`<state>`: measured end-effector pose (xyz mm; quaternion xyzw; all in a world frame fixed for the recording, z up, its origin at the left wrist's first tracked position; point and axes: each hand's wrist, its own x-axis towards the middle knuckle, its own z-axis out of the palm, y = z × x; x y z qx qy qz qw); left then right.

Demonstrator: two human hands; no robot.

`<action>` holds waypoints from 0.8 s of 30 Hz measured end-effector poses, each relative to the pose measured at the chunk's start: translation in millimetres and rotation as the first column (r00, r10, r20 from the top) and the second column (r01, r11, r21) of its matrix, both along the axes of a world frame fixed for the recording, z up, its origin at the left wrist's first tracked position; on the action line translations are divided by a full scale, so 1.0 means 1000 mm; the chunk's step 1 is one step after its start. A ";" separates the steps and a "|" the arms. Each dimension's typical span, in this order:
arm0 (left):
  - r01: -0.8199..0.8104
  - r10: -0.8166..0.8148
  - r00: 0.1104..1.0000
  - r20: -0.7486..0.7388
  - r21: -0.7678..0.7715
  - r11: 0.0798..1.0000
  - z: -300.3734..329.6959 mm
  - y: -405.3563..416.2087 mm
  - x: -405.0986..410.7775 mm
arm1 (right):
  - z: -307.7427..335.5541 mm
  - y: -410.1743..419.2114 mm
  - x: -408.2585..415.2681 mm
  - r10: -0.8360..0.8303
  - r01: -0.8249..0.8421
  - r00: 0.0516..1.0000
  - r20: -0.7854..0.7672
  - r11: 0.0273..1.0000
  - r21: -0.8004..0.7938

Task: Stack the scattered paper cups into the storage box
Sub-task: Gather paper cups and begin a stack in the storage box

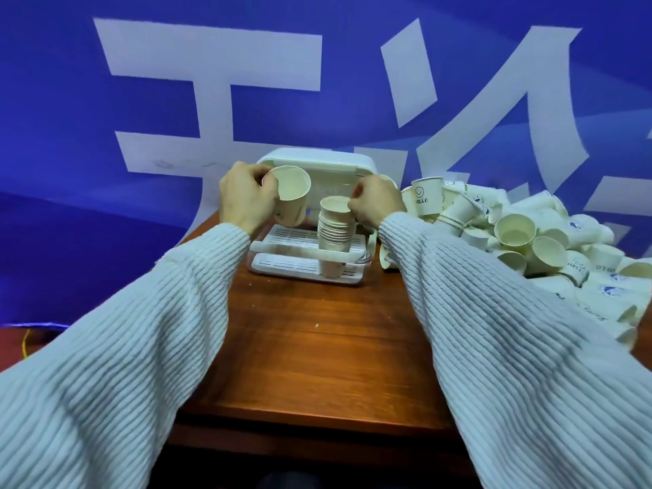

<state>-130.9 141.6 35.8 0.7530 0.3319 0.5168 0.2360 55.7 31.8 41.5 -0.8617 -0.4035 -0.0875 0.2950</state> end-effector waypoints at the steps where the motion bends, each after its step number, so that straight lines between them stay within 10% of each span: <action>1: 0.008 -0.008 1.000 -0.005 -0.009 1.000 -0.001 0.002 0.002 | -0.004 0.002 -0.001 0.004 -0.003 1.000 0.005 0.999 -0.047; 14: 0.097 -0.081 0.990 0.119 -0.133 0.986 0.013 -0.002 0.050 | -0.025 0.000 0.003 0.108 -0.108 0.992 -0.071 0.994 -0.001; 24: 0.061 -0.084 0.963 -0.257 -0.098 0.993 -0.008 -0.009 0.078 | -0.036 -0.002 0.013 0.145 -0.133 0.980 -0.137 0.986 0.097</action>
